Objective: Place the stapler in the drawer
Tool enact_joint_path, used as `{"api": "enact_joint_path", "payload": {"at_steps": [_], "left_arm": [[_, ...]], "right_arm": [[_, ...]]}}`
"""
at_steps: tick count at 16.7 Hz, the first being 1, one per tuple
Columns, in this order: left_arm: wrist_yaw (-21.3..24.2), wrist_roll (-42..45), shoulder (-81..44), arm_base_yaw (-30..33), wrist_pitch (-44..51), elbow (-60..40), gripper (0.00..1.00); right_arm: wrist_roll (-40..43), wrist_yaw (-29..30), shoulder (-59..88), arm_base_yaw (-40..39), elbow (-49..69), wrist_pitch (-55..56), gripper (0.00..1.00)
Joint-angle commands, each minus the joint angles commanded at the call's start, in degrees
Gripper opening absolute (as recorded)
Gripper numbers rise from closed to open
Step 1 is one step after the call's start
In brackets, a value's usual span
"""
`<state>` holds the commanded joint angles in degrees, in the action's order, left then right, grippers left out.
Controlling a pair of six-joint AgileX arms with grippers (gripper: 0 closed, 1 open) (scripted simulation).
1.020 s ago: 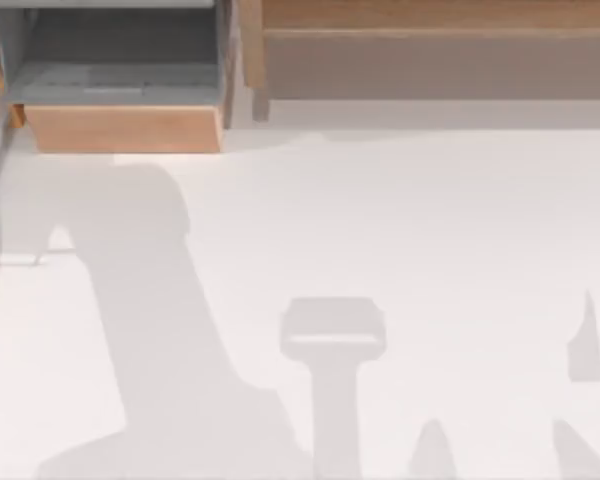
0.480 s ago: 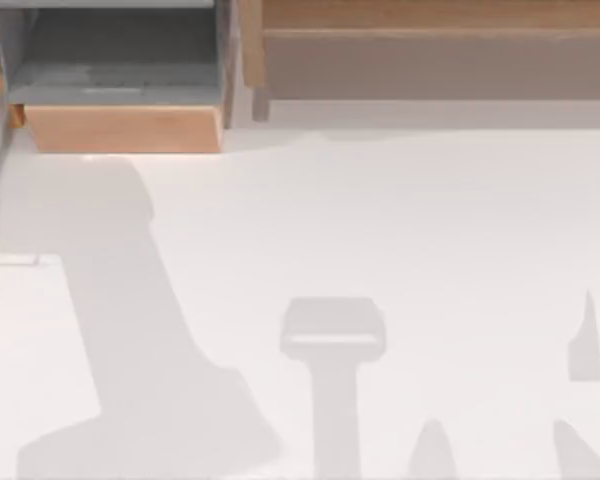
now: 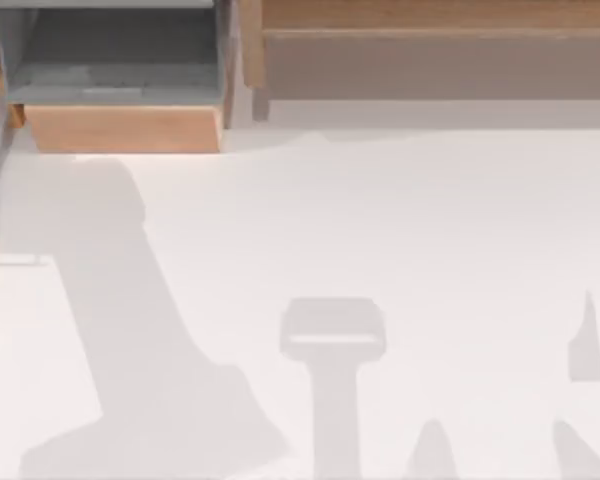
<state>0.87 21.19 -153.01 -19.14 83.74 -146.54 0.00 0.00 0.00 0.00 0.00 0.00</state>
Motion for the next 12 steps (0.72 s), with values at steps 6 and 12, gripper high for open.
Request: {"api": "enact_joint_path", "payload": {"at_steps": [6,12], "left_arm": [[0.0,0.0,0.0,0.0,0.0,0.0,0.23],[0.0,0.0,0.0,0.0,0.0,0.0,0.68]], "right_arm": [[0.0,0.0,0.0,0.0,0.0,0.0,1.00],[0.0,0.0,0.0,0.0,0.0,0.0,1.00]]}}
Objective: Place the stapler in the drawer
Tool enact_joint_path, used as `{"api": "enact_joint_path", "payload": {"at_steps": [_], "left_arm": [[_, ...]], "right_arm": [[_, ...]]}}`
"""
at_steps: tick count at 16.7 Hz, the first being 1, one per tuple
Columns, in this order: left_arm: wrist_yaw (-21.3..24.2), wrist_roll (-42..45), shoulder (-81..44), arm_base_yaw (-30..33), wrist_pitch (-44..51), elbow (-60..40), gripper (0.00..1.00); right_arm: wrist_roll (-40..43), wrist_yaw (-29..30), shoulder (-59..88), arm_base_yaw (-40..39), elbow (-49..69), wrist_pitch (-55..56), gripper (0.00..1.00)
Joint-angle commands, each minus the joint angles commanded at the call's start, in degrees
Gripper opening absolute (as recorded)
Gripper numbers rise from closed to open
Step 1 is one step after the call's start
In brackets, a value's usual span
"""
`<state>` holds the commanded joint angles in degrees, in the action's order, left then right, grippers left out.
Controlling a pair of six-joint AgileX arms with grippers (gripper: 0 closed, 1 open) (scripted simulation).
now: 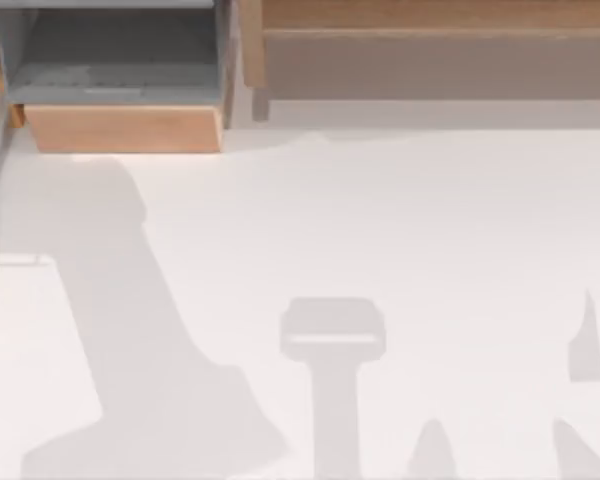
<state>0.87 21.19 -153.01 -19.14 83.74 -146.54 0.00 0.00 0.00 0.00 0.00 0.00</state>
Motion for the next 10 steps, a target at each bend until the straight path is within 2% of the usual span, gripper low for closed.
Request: {"api": "enact_joint_path", "payload": {"at_steps": [4,10], "left_arm": [[0.0,0.0,0.0,0.0,0.0,0.0,0.98],[0.0,0.0,0.0,0.0,0.0,0.0,1.00]], "right_arm": [[0.0,0.0,0.0,0.0,0.0,0.0,1.00],[0.0,0.0,0.0,0.0,0.0,0.0,1.00]]}}
